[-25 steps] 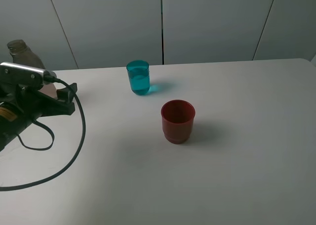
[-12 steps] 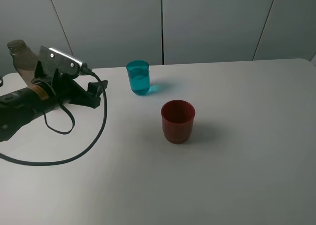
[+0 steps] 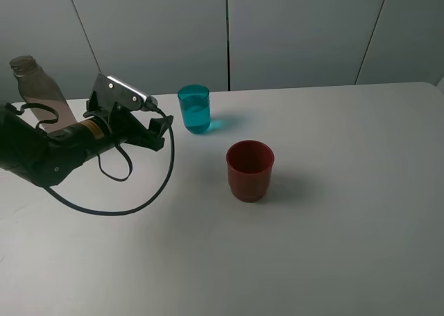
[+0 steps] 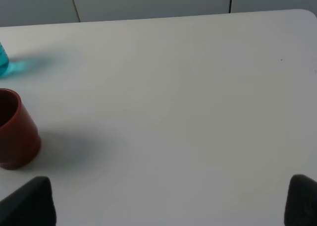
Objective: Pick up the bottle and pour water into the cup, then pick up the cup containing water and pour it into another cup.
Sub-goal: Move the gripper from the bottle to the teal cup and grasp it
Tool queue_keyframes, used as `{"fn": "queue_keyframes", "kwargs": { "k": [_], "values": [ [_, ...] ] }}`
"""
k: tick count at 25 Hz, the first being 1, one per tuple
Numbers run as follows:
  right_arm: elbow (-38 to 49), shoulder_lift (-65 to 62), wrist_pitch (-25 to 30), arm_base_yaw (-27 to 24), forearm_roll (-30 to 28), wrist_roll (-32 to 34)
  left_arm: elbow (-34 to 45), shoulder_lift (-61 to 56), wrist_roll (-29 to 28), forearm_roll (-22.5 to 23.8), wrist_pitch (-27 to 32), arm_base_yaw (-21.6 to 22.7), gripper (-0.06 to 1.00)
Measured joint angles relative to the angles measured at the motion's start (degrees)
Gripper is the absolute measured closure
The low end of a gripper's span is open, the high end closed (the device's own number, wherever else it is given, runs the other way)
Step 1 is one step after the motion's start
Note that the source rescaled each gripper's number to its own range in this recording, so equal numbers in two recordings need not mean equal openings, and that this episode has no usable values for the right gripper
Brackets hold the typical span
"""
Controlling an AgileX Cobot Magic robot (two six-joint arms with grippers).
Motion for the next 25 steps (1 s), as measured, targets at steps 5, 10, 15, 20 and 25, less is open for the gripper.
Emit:
{"fn": "queue_keyframes", "kwargs": {
  "k": [5,10,15,20,25],
  "values": [
    [0.0,0.0,0.0,0.0,0.0,-0.6,-4.2,4.4,-0.5,2.8,-0.1,0.0,-0.06],
    [0.0,0.0,0.0,0.0,0.0,-0.6,-8.2,8.6,-2.1,5.4,-0.6,0.0,-0.06],
    [0.0,0.0,0.0,0.0,0.0,-0.6,-12.2,12.5,-3.3,6.5,-2.2,0.0,-0.06],
    [0.0,0.0,0.0,0.0,0.0,-0.6,-15.9,15.9,-4.6,6.8,-3.5,0.0,-0.06],
    [0.0,0.0,0.0,0.0,0.0,-0.6,-19.1,19.3,-6.3,7.6,-6.3,0.0,-0.06]
  ]
}}
